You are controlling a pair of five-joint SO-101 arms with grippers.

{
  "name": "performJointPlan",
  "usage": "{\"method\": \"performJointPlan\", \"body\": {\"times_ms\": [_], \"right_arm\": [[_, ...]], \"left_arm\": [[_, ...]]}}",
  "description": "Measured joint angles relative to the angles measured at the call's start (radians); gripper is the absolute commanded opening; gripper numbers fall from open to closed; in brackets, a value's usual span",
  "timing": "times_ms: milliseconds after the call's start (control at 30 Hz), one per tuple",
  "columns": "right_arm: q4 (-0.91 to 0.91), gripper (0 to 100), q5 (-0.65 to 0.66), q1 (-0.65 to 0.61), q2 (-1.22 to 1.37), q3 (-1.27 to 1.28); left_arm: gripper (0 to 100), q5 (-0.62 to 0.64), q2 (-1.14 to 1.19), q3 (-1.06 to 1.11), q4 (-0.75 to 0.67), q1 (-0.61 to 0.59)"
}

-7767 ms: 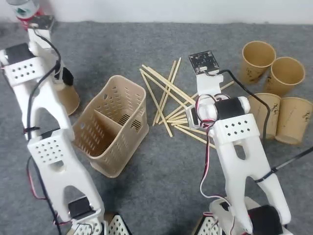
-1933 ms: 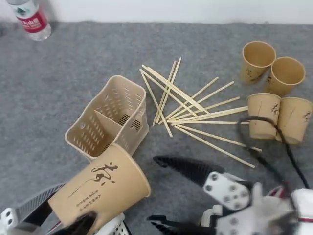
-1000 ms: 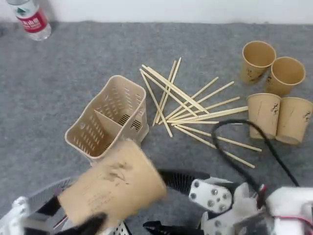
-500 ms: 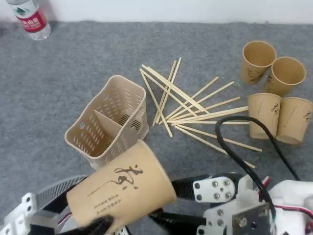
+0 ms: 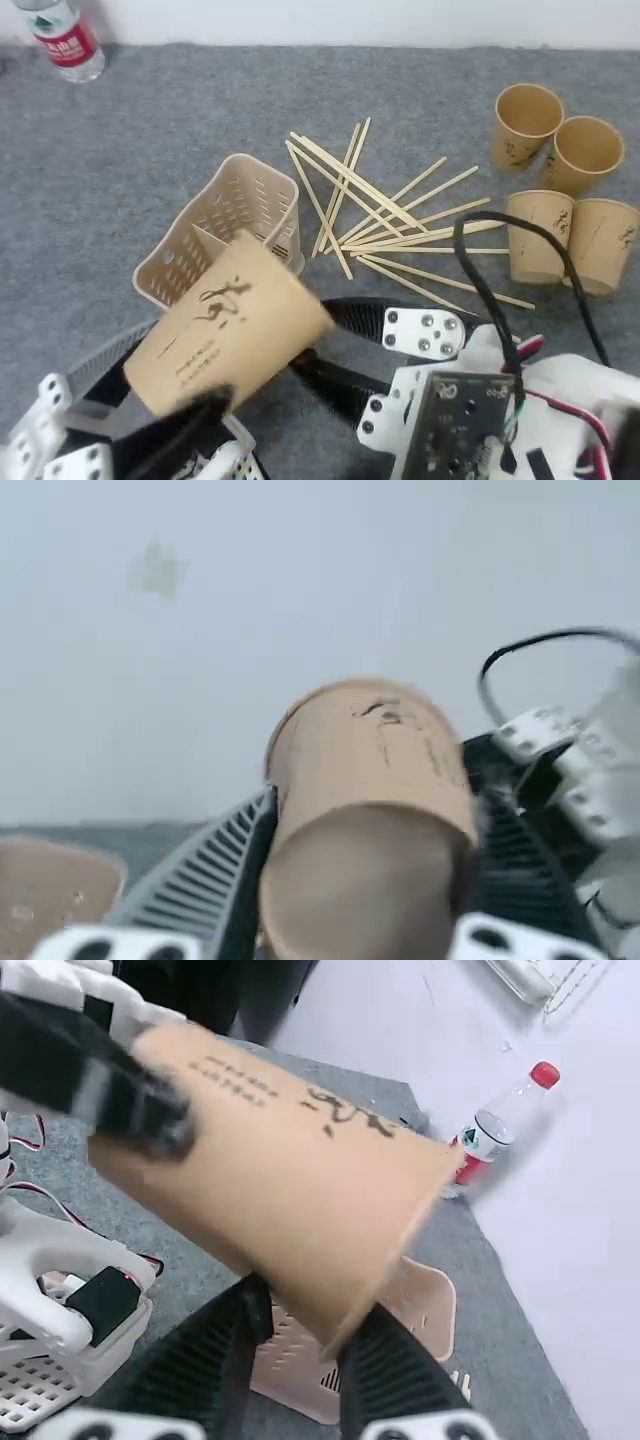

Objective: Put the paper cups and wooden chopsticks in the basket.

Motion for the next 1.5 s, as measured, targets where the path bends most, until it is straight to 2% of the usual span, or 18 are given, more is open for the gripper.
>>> {"method": "performJointPlan", "body": {"times_ms": [100, 333, 500, 633, 767, 933, 1167, 1300, 1500], "right_arm": [[-0.002, 0.8, 0.000, -0.066, 0.000, 0.000], [-0.002, 0.8, 0.000, -0.095, 0.000, -0.002], [-0.014, 0.8, 0.003, -0.037, 0.000, -0.002], [-0.060, 0.8, 0.035, 0.094, 0.003, -0.002], [-0.132, 0.8, 0.041, 0.206, 0.026, 0.000], [-0.218, 0.8, 0.038, 0.256, 0.006, 0.000], [-0.236, 0.8, 0.034, 0.341, 0.011, 0.000], [-0.284, 0.8, 0.034, 0.411, 0.054, 0.041], [-0.425, 0.8, 0.029, 0.423, 0.144, 0.112]], "left_arm": [[37, 0.031, 0.000, 0.000, 0.046, 0.000], [44, 0.087, 0.000, 0.017, 0.091, 0.000], [45, 0.100, 0.002, 0.040, 0.150, 0.000], [45, 0.100, 0.002, 0.081, 0.169, -0.032], [45, 0.100, 0.002, 0.129, 0.169, -0.169], [45, 0.058, 0.002, 0.161, 0.149, -0.322], [45, 0.028, 0.002, 0.161, 0.141, -0.529], [45, 0.028, 0.002, 0.161, 0.130, -0.732], [45, 0.028, 0.002, 0.245, 0.015, -1.108]]}}
